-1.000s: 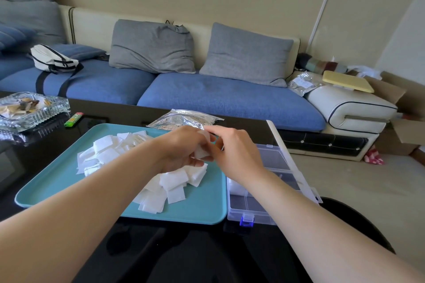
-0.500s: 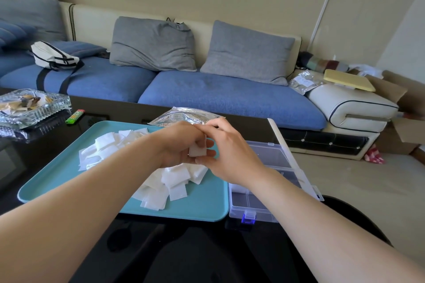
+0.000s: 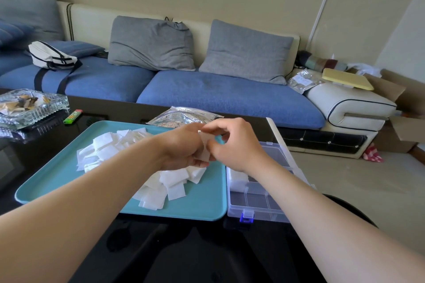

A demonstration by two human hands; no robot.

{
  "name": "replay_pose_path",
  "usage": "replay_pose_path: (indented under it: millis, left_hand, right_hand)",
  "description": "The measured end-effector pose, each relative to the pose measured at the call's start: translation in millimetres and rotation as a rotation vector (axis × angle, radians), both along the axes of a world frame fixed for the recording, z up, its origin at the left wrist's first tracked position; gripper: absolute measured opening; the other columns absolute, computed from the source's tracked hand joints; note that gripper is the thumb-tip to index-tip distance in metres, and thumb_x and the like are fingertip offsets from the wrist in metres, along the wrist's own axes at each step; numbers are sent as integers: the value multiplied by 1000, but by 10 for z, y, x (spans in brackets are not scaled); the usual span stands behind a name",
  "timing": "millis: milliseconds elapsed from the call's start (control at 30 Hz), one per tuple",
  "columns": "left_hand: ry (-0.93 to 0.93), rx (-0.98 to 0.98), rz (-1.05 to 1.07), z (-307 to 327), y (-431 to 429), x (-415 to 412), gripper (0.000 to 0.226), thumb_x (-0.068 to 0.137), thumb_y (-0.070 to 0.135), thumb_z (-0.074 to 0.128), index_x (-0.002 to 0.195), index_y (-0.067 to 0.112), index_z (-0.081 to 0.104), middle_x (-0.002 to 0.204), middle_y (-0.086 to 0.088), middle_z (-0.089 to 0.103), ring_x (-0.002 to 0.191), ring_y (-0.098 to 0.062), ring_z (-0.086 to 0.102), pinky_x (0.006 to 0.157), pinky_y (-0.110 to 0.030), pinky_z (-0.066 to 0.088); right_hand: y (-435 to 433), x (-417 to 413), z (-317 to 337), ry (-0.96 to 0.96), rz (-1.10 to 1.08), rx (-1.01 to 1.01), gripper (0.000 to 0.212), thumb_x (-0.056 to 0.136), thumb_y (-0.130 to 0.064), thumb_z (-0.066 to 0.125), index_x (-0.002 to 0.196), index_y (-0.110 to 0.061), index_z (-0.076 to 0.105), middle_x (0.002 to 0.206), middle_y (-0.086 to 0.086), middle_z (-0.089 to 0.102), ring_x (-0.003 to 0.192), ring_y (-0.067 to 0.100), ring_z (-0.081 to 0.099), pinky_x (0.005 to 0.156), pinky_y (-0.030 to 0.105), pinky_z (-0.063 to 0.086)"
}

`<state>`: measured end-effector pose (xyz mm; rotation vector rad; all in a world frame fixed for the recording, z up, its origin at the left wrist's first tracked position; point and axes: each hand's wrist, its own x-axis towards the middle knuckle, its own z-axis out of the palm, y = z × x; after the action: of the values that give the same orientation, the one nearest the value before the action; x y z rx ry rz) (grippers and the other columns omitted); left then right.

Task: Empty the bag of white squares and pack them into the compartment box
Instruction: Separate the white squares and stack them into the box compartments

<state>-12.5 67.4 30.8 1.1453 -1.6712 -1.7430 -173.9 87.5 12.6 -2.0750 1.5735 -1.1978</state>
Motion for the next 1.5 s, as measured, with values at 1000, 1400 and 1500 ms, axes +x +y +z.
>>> replay_pose_path:
  millis: [1000,1400,1500]
  left_hand:
    - [-674,-938,-329,-359,170,-287,36,91,44,74,124,32,67,127,9,49,107,-11,55,92,-28,41]
    - [-867,-940,-493,-327,133,-287,47,97,4,51,132,33,63,145,6,36,130,-23,49,107,-45,44]
    - [-759,-830,-456,-325,100,-212,48,96,3,49,122,40,67,133,8,43,119,-14,53,106,-37,43]
  right_hand:
    - [135,-498,-152,394,-238,414,9,87,-15,83,84,-22,79,85,-7,61,102,16,55,76,36,59]
    - [220,-386,-2,585,-203,568,21,84,-37,83,93,-18,77,106,5,59,91,21,63,81,44,63]
    - [195,-349,-34,642,-191,531,15,87,-27,77,94,-15,71,105,7,60,101,28,63,83,48,62]
